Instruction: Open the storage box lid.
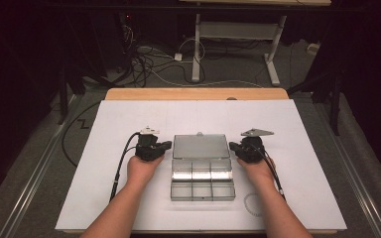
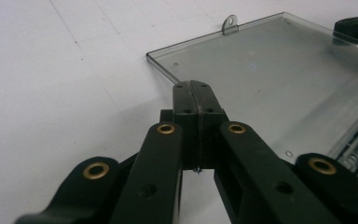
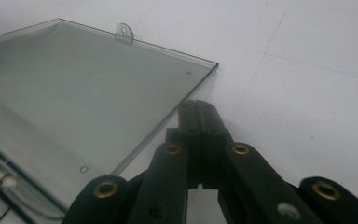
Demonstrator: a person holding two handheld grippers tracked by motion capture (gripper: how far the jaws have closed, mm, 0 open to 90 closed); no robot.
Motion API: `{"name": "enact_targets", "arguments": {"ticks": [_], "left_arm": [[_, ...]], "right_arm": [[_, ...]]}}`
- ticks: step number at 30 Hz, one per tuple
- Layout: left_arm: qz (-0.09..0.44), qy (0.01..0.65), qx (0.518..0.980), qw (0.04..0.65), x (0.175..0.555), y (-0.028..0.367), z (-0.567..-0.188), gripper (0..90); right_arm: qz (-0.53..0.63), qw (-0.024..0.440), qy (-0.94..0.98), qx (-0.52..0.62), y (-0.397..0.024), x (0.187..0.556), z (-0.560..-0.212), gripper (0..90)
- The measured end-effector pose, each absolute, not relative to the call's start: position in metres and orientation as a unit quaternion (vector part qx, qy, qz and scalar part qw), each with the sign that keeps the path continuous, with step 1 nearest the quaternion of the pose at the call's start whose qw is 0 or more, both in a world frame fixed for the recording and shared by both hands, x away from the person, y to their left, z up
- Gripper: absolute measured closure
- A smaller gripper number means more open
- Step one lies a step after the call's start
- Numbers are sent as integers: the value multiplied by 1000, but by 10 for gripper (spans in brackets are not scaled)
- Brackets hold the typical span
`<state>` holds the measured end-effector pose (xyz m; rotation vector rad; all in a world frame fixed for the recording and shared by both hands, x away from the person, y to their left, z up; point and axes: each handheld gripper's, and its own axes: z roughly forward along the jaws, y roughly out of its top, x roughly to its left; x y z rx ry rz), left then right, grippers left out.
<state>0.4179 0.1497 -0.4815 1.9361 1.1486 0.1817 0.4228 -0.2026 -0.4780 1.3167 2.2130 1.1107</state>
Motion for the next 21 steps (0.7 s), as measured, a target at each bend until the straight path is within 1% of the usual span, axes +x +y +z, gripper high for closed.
{"name": "enact_targets", "arguments": {"ticks": [13, 21], "left_arm": [[111, 421, 785, 440, 369, 168, -477, 882], [116, 418, 779, 453, 345, 187, -478, 881]], "right_arm": [[406, 190, 779, 439, -220, 380, -468, 900], [413, 196, 781, 425, -227, 354, -466, 900]]}}
